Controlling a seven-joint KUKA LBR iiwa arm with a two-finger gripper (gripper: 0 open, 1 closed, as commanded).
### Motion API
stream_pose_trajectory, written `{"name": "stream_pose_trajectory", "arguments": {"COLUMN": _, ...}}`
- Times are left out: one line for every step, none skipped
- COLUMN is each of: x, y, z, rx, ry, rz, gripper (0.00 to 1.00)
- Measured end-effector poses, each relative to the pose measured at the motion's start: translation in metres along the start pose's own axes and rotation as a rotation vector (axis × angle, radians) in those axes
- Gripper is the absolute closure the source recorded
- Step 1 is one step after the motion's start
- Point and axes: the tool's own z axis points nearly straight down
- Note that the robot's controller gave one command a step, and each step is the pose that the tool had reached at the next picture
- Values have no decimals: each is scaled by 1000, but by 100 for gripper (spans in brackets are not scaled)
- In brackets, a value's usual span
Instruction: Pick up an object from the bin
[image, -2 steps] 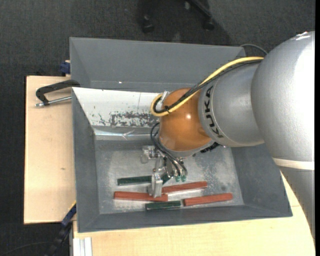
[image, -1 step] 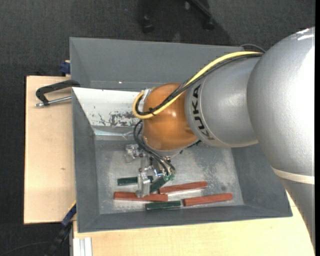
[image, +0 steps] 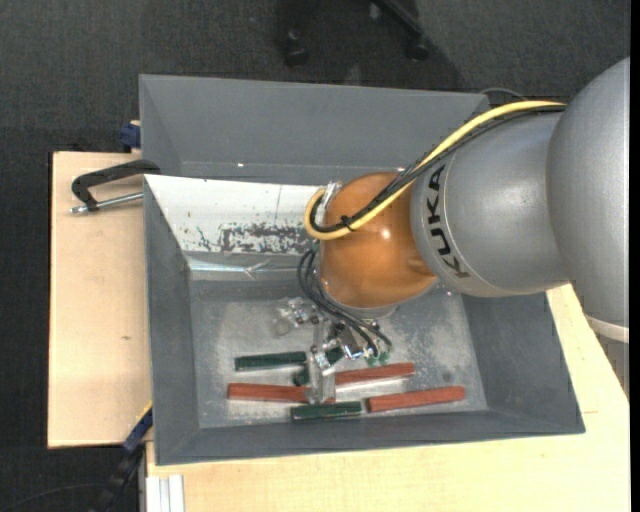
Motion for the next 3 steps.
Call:
{"name": "stream_pose_trajectory", "arguments": {"x": 12, "y": 23, "z": 45, "rx": -2, "ry": 1, "rz": -32, "gripper": 0}}
{"name": "stream_pose_trajectory", "arguments": {"x": 11, "y": 24, "z": 44, "rx": -1, "ry": -2, "rz": -31, "gripper": 0}}
{"name": "stream_pose_trajectory", "arguments": {"x": 11, "y": 24, "z": 43, "rx": -2, "ry": -3, "rz": -31, "gripper": 100}}
